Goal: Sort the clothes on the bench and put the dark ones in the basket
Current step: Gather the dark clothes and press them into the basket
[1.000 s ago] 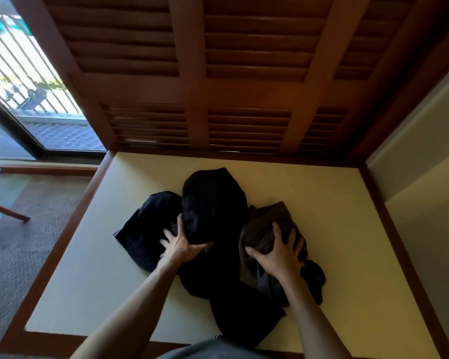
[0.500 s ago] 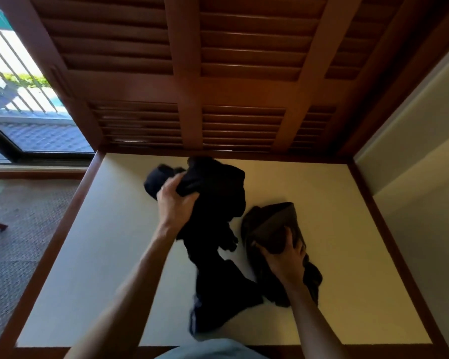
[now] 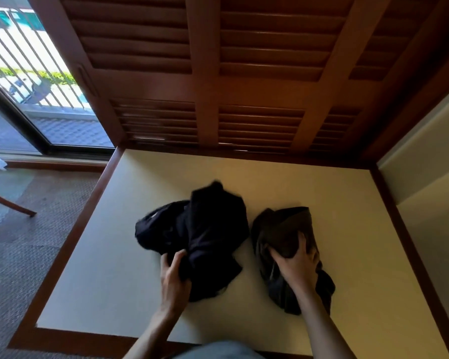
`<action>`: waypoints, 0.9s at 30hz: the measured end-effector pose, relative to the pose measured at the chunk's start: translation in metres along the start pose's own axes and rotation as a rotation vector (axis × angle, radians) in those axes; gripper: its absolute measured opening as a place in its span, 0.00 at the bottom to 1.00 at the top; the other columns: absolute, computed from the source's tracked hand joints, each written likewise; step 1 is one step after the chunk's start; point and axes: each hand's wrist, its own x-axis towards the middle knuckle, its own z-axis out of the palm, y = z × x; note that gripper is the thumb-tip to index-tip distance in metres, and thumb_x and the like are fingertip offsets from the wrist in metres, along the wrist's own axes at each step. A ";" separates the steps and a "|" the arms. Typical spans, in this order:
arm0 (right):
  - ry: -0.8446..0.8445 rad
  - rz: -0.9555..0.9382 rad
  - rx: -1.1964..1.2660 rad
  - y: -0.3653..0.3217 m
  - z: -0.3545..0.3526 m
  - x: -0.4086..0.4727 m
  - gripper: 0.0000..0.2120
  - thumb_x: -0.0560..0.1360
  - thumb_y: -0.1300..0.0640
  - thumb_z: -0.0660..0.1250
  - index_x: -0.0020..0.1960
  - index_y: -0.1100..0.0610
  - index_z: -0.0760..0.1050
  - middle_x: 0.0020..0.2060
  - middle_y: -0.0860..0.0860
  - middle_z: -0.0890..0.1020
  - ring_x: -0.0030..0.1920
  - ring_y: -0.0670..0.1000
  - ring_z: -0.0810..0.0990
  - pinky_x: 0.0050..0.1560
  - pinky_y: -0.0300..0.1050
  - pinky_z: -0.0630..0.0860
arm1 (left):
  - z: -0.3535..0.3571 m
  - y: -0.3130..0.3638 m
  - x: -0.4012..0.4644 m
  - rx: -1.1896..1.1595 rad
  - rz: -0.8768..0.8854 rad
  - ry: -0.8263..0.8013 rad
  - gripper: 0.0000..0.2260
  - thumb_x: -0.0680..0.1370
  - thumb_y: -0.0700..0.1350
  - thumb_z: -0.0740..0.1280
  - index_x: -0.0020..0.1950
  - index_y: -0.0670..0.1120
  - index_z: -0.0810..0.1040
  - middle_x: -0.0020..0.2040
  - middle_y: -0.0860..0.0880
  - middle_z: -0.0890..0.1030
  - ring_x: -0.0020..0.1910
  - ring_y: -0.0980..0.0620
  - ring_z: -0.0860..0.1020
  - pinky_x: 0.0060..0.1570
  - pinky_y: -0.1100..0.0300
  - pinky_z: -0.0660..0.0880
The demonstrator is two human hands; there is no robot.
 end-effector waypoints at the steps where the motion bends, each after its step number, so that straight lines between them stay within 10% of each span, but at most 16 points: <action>1: 0.008 -0.003 -0.011 0.000 0.001 0.000 0.50 0.66 0.28 0.70 0.79 0.41 0.48 0.78 0.57 0.55 0.77 0.64 0.53 0.70 0.70 0.63 | -0.003 -0.007 -0.006 0.035 -0.019 -0.031 0.30 0.66 0.27 0.68 0.61 0.53 0.73 0.57 0.46 0.69 0.50 0.43 0.75 0.51 0.50 0.78; 5: 0.022 -0.014 -0.013 0.001 0.003 0.003 0.50 0.66 0.29 0.71 0.79 0.42 0.49 0.77 0.57 0.56 0.76 0.65 0.55 0.70 0.69 0.63 | -0.021 0.005 0.003 0.268 -0.035 -0.081 0.21 0.67 0.57 0.69 0.59 0.56 0.77 0.69 0.42 0.66 0.67 0.38 0.67 0.64 0.41 0.70; 10: 0.029 -0.023 -0.020 0.001 0.004 0.005 0.50 0.66 0.30 0.71 0.78 0.43 0.50 0.77 0.58 0.57 0.75 0.65 0.56 0.70 0.68 0.62 | -0.025 0.048 0.037 0.306 0.144 0.099 0.24 0.68 0.68 0.69 0.55 0.53 0.78 0.79 0.44 0.57 0.78 0.40 0.55 0.75 0.37 0.54; 13: 0.025 -0.020 -0.017 0.001 0.004 0.006 0.51 0.65 0.29 0.72 0.78 0.43 0.49 0.77 0.58 0.57 0.75 0.66 0.56 0.71 0.69 0.62 | -0.009 0.073 0.069 0.343 0.050 -0.059 0.38 0.67 0.77 0.63 0.74 0.64 0.64 0.82 0.46 0.41 0.81 0.38 0.43 0.73 0.34 0.42; 16: -0.001 -0.016 0.027 0.000 0.002 0.006 0.53 0.64 0.28 0.72 0.79 0.41 0.47 0.78 0.57 0.55 0.76 0.65 0.54 0.71 0.71 0.60 | 0.015 0.079 0.085 0.329 -0.106 -0.306 0.44 0.65 0.82 0.58 0.76 0.73 0.42 0.81 0.48 0.33 0.79 0.31 0.50 0.71 0.30 0.54; 22: -0.086 -0.140 -0.014 -0.012 0.015 -0.014 0.59 0.54 0.19 0.65 0.78 0.33 0.41 0.79 0.54 0.49 0.78 0.64 0.46 0.70 0.74 0.59 | 0.057 0.063 0.056 0.429 -0.073 -0.419 0.42 0.69 0.79 0.58 0.76 0.72 0.41 0.78 0.41 0.61 0.71 0.34 0.68 0.60 0.44 0.74; 27: -0.047 -0.141 -0.025 -0.018 0.029 -0.016 0.50 0.60 0.20 0.65 0.77 0.33 0.51 0.77 0.55 0.57 0.76 0.64 0.56 0.69 0.66 0.65 | 0.075 0.077 0.035 0.099 -0.166 -0.310 0.35 0.75 0.67 0.66 0.79 0.61 0.59 0.64 0.47 0.82 0.61 0.46 0.80 0.49 0.59 0.77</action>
